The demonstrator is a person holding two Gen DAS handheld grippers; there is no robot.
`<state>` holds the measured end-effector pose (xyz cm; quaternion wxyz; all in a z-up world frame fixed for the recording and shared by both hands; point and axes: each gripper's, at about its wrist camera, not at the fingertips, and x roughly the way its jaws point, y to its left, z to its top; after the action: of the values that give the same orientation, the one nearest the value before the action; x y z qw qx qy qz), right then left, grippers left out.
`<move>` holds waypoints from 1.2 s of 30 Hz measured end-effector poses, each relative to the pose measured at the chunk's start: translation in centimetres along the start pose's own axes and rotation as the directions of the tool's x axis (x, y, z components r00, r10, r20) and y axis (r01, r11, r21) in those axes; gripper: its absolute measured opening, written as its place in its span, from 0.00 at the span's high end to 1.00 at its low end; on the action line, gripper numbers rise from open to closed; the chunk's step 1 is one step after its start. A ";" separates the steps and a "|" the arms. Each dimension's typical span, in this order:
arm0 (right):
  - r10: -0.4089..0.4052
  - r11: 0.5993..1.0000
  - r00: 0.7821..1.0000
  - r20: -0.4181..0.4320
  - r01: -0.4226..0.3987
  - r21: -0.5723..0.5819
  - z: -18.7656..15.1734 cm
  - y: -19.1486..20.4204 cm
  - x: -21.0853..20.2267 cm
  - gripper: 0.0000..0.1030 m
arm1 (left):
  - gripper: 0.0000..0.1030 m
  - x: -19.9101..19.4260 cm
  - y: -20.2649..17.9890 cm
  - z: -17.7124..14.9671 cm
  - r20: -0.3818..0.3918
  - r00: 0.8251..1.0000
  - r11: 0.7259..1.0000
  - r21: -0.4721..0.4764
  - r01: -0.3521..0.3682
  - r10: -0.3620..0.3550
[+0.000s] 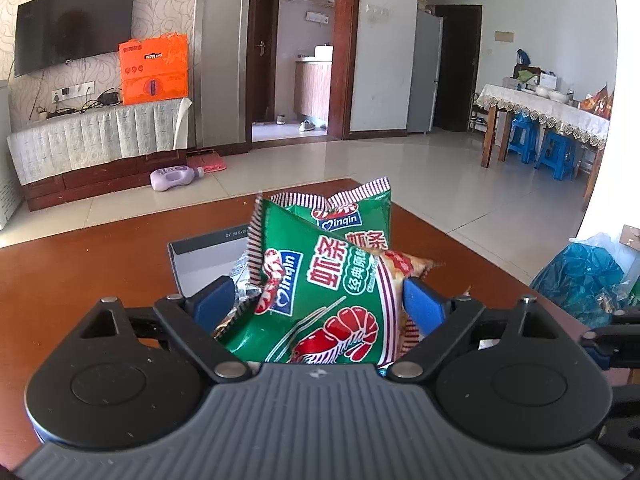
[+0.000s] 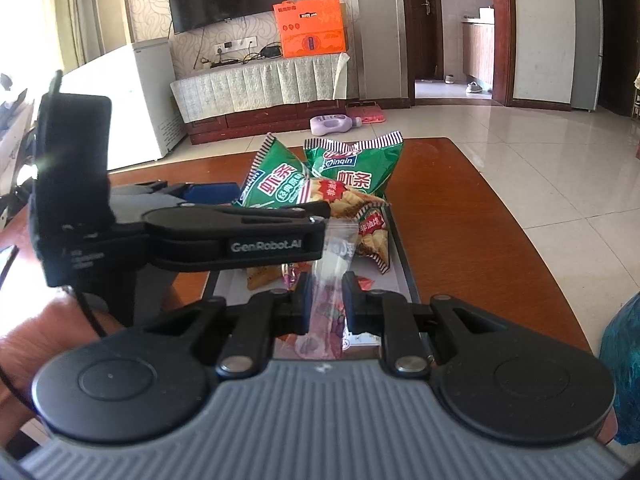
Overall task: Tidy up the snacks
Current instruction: 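Lower the green bag into the box and open the left tool while the right tool releases the clear packet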
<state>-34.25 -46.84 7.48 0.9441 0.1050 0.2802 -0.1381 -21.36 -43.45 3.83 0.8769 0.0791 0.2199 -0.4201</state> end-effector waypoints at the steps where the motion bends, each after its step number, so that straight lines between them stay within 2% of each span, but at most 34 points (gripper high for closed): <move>1: 0.000 1.000 1.000 0.003 0.000 0.002 0.1 0.0 0.1 0.81 | 0.08 -0.3 0.1 0.0 0.008 1.000 1.000 0.002 0.004 -0.004; 7: 0.017 1.000 1.000 -0.002 -0.017 -0.009 0.0 0.2 0.9 0.81 | 0.06 -2.8 1.2 0.1 0.058 0.998 1.000 0.009 0.028 -0.029; 15: 0.001 0.999 0.998 -0.060 -0.004 -0.051 -0.5 0.5 3.4 0.79 | 0.06 -5.1 2.5 -0.1 0.077 0.996 0.999 -0.029 0.037 -0.035; 16: -0.002 0.999 0.998 -0.062 -0.001 -0.040 -0.5 0.4 3.3 0.75 | 0.05 -5.4 2.5 -0.1 0.084 0.996 0.999 -0.032 0.038 -0.035; 17: -0.002 0.999 0.998 -0.061 0.000 -0.032 -0.6 0.4 3.2 0.64 | 0.05 -5.8 2.5 -0.1 0.092 0.995 0.998 -0.037 0.041 -0.038; 18: -0.007 1.000 0.998 -0.059 0.005 -0.030 -0.7 0.5 3.1 0.58 | 0.04 -6.1 2.6 -0.1 0.102 0.994 0.998 -0.044 0.044 -0.039; 19: -0.012 0.999 0.998 -0.057 0.010 -0.034 -0.8 0.6 2.9 0.47 | 0.03 -6.6 2.6 -0.1 0.112 0.993 0.998 -0.052 0.042 -0.036; 20: -0.015 0.999 0.998 -0.055 0.012 -0.043 -1.0 0.7 2.8 0.39 | 0.02 -7.1 2.6 -0.2 0.122 0.992 0.998 -0.060 0.029 -0.022; 21: -0.018 0.998 0.998 -0.055 0.015 -0.054 -1.1 0.9 2.7 0.38 | 0.01 -7.4 2.5 -0.2 0.127 0.992 0.998 -0.066 0.010 -0.002; 24: -0.037 0.997 0.999 -0.038 0.035 -0.069 -1.3 1.3 2.1 0.38 | 0.01 -8.4 1.9 -0.3 0.115 0.990 0.995 -0.058 -0.076 0.082; 28: -0.048 0.999 0.998 0.033 0.049 -0.012 -1.6 1.3 -0.1 0.38 | 0.01 -10.0 0.6 -0.4 0.135 0.973 0.982 -0.017 -0.187 0.188; 31: -0.088 0.995 0.994 0.065 0.085 0.041 -2.3 1.6 -2.7 0.38 | 0.01 -11.4 -0.4 -0.5 0.167 0.962 0.976 -0.007 -0.216 0.214; 33: -0.161 0.986 0.985 0.066 0.158 0.051 -2.7 2.2 -4.3 0.37 | 0.01 -12.5 -1.1 -0.7 0.171 0.958 0.972 -0.008 -0.234 0.231; 36: -0.197 0.979 0.979 0.055 0.193 0.064 -3.3 2.6 -6.3 0.27 | 0.01 -14.0 -2.6 -1.0 0.154 0.955 0.966 0.007 -0.257 0.253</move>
<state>-40.12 -42.19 8.60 0.9306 0.1004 0.2560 -0.2414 -31.41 -34.96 9.35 0.9367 0.0863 0.1350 -0.3113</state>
